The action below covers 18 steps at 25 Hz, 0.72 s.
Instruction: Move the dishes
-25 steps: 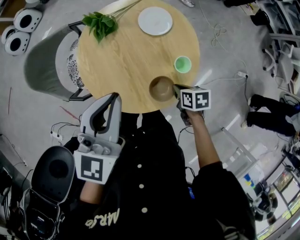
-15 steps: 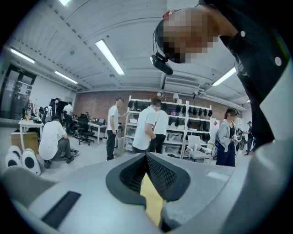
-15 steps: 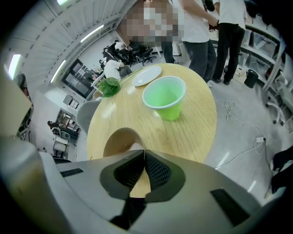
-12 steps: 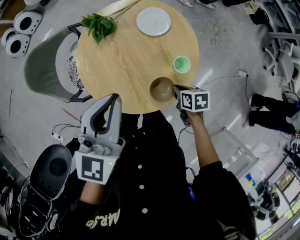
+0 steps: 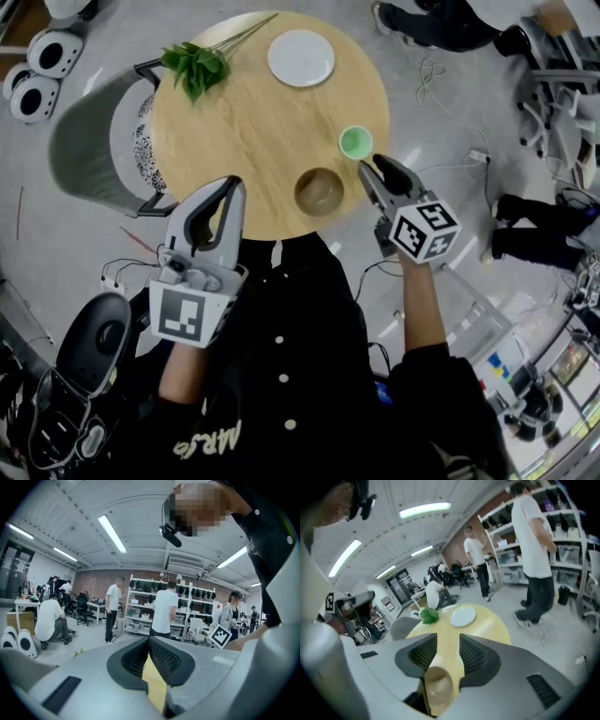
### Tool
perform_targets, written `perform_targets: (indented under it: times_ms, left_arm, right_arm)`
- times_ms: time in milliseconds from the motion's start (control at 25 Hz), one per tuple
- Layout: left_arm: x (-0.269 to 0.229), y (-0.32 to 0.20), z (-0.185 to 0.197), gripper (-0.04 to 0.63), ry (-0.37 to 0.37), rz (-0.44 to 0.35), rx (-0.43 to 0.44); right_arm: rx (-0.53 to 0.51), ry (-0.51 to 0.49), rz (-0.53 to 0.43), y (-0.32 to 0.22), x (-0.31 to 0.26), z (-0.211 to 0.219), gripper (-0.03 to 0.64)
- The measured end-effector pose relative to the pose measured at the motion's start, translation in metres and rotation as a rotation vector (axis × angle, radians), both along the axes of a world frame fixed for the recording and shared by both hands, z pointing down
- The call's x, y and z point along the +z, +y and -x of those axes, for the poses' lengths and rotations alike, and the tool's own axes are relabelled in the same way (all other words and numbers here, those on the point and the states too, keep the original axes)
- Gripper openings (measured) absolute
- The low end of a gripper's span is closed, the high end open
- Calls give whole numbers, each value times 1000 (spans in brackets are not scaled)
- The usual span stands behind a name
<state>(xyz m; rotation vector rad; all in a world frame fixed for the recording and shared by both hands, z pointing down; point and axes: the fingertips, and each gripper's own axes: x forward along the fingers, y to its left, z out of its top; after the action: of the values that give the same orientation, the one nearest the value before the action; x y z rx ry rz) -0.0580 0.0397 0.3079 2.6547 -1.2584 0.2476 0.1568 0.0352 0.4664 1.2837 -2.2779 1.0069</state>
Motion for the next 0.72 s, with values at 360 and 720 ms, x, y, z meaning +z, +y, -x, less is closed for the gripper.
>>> perform_targets:
  times_ms: [360, 720]
  left_arm:
    - [47, -72, -8, 230, 102, 184, -21]
    - [112, -126, -3, 232, 164, 343, -35]
  right_arm:
    - [-78, 63, -160, -79, -38, -32, 230]
    - [-99, 55, -82, -118, -2, -39, 223]
